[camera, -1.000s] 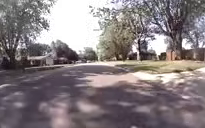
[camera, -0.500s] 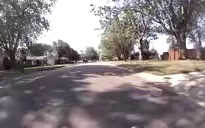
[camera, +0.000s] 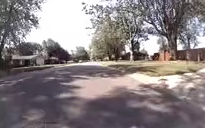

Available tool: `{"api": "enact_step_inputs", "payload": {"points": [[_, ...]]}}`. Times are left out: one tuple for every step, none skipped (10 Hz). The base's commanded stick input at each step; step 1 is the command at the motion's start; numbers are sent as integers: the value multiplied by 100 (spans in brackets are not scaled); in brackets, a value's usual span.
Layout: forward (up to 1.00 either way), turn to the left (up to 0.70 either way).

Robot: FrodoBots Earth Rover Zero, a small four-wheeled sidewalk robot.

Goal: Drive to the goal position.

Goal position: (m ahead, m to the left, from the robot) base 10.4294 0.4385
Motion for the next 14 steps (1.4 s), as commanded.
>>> {"api": "enact_step_inputs", "payload": {"points": [[69,3],[69,3],[69,3],[69,3],[69,3],[69,3],[69,3],[69,3],[69,3],[69,3],[69,3],[69,3],[69,3],[69,3]]}}
